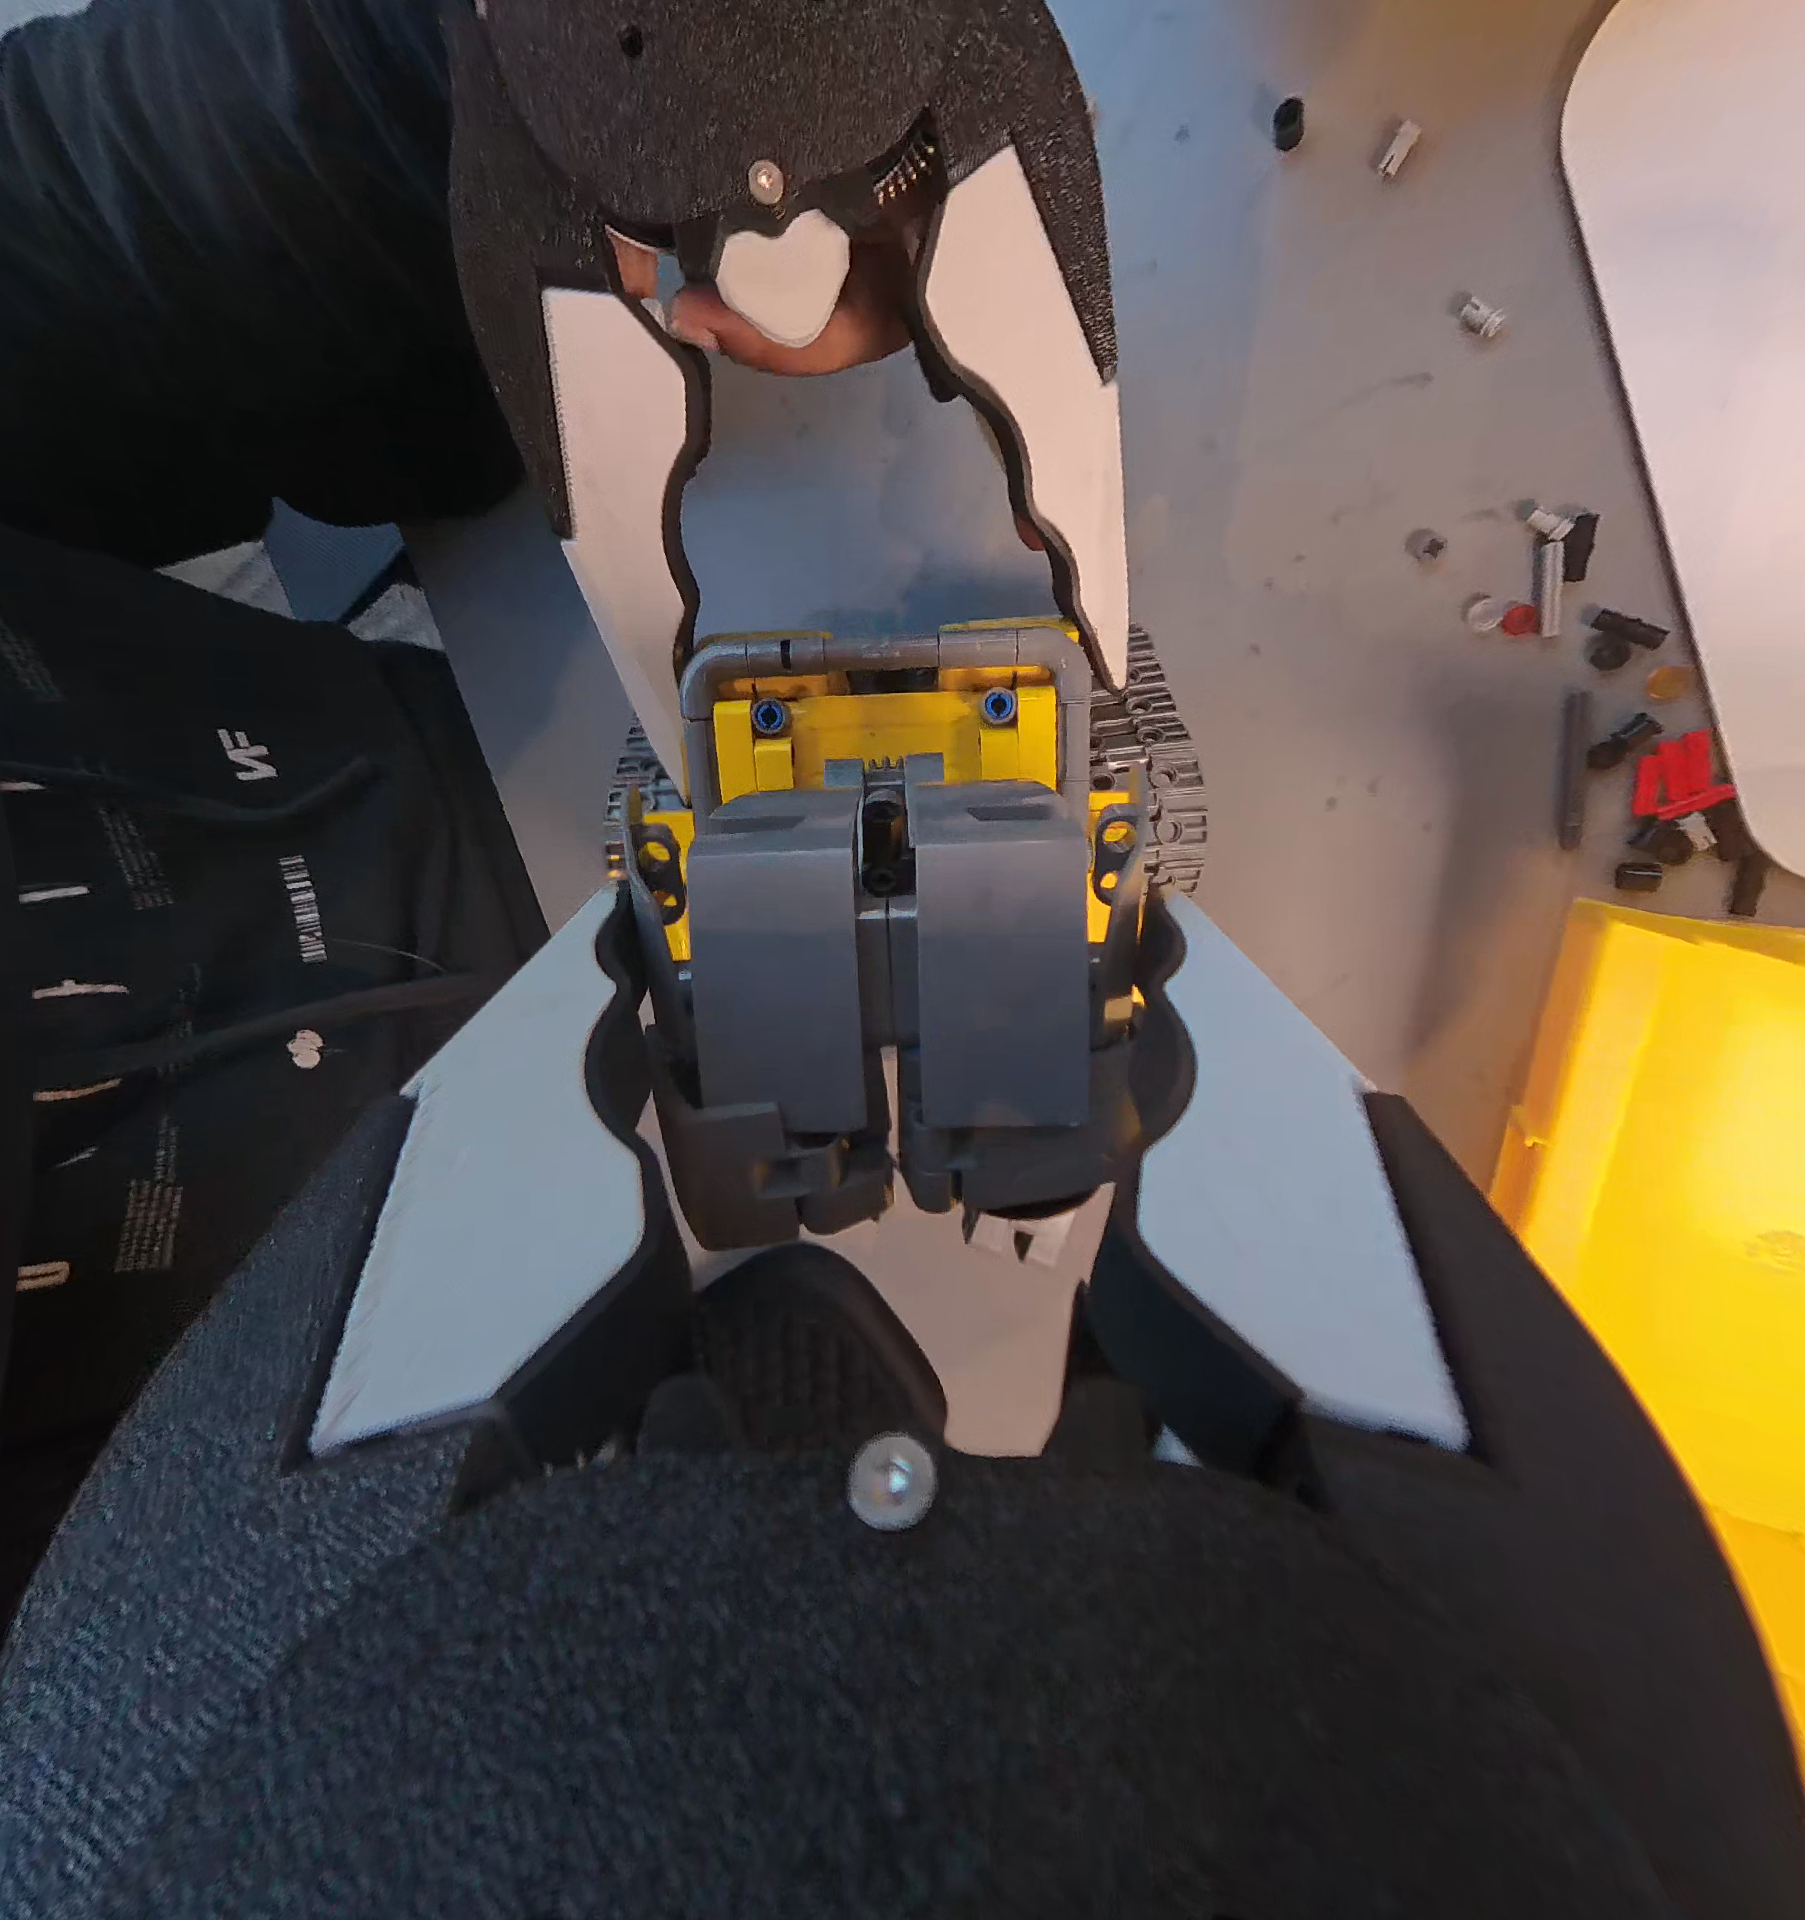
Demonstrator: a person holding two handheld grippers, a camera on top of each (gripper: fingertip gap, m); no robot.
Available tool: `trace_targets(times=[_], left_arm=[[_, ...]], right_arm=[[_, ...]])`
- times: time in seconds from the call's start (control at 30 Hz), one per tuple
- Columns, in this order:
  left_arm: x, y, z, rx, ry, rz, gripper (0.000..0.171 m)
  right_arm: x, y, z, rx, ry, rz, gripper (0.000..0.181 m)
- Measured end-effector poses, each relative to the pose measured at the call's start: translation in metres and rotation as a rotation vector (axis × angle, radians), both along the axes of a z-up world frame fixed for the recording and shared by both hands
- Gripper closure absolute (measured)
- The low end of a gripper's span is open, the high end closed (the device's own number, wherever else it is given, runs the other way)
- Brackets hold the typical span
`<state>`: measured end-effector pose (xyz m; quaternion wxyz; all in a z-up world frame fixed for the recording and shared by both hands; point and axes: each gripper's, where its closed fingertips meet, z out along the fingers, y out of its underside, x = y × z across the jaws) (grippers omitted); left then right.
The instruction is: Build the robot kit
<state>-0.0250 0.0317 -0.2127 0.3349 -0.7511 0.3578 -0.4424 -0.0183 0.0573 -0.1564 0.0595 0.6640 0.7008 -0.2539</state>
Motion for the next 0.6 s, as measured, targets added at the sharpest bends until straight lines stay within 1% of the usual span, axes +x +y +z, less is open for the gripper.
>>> trace_targets(times=[0.1,0.17,0.27,0.33,0.4,0.5,0.6], left_arm=[[0.001,-0.005,-0.003,0.04,0.041,-0.032,0.065],[0.0,-0.008,-0.004,0.053,0.057,-0.042,0.066],[0.0,-0.009,-0.005,0.055,0.061,-0.049,0.065],[-0.001,-0.01,-0.006,0.064,0.072,-0.055,0.066],[-0.003,-0.012,-0.007,0.068,0.079,-0.057,0.065],[-0.003,-0.013,-0.008,0.077,0.075,-0.057,0.065],[-0.004,-0.013,-0.008,0.08,0.076,-0.057,0.065]], right_arm=[[0.007,-0.006,-0.003,0.024,-0.077,0.135,0.088],[0.007,-0.01,-0.004,0.037,-0.142,0.184,0.088],[-0.005,-0.013,-0.003,0.075,-0.219,0.204,0.087],[-0.003,-0.015,-0.004,0.11,-0.308,0.243,0.087],[-0.004,-0.016,-0.004,0.132,-0.362,0.256,0.087],[-0.005,-0.018,-0.005,0.15,-0.388,0.257,0.087],[-0.006,-0.019,-0.005,0.161,-0.355,0.256,0.086]])
